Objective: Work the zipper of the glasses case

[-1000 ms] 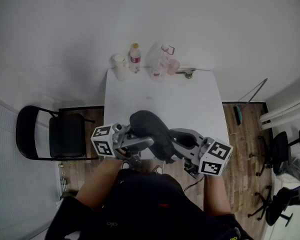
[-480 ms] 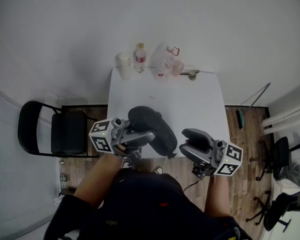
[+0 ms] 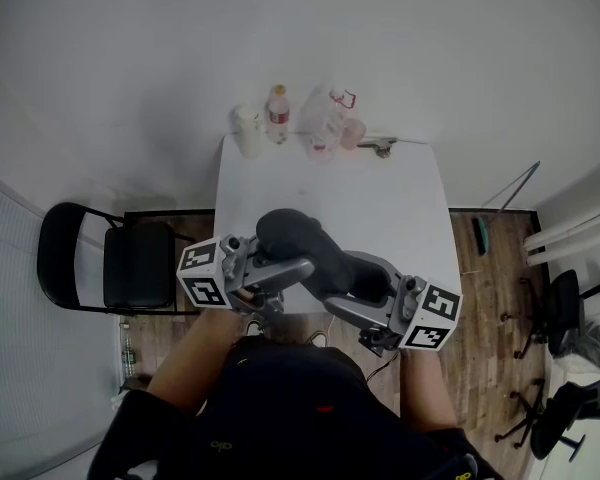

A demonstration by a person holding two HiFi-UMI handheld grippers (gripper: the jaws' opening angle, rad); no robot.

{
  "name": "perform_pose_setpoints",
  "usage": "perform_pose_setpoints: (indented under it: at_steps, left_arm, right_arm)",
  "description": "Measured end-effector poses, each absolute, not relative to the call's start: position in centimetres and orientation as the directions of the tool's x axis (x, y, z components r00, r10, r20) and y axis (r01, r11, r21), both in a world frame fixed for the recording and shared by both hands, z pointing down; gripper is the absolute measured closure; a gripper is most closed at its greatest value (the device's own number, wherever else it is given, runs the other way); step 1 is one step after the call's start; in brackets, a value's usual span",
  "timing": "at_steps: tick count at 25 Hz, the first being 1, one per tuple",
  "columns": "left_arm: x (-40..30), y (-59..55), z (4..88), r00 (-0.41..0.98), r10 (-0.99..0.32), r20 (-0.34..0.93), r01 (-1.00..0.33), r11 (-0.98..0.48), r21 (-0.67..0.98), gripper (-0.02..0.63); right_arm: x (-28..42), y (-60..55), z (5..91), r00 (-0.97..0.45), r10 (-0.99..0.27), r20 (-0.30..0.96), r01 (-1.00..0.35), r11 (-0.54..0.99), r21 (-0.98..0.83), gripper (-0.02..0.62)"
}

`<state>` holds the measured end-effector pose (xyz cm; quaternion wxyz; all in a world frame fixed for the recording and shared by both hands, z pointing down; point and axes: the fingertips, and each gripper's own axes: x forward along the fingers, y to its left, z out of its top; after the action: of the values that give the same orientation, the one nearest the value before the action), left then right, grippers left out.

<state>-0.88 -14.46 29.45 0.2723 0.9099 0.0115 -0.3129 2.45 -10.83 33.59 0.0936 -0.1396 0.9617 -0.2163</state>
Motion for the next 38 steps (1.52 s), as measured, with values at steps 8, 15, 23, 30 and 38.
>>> perform_pose_setpoints:
  at_steps: [8, 15, 23, 30, 38]
  left_arm:
    - [-0.7, -14.7, 30.2, 0.848, -0.166, -0.504, 0.113, -0.872, 0.476, 0.311]
    - [-0.3, -14.0, 30.6, 0.858, -0.148, -0.492, 0.122, -0.871, 0.475, 0.311]
    - [-0.6, -17.4, 30.8, 0.823, -0.289, -0.489, 0.079, -0.794, 0.602, 0.319]
    - [-1.8, -20.7, 30.0, 0.788, -0.456, -0.414, -0.074, -0.738, 0.671, 0.319]
    - [-1.4, -22.4, 29.3, 0.773, -0.485, -0.409, -0.112, -0.739, 0.664, 0.319]
  right_arm:
    - [1.9, -11.7, 34.5, -0.935, -0.322, -0.152, -0.207, 0.839, -0.503, 0.319]
    - [0.7, -11.2, 35.3, -0.961, -0.258, -0.105, -0.168, 0.839, -0.518, 0.322]
    - [2.0, -12.4, 34.5, -0.927, -0.339, -0.160, -0.236, 0.860, -0.453, 0.321]
    - [5.8, -12.6, 38.0, -0.813, -0.571, -0.115, -0.500, 0.786, -0.365, 0.321]
    - [2.0, -13.5, 40.8, -0.810, -0.585, 0.027, -0.572, 0.779, -0.257, 0.392]
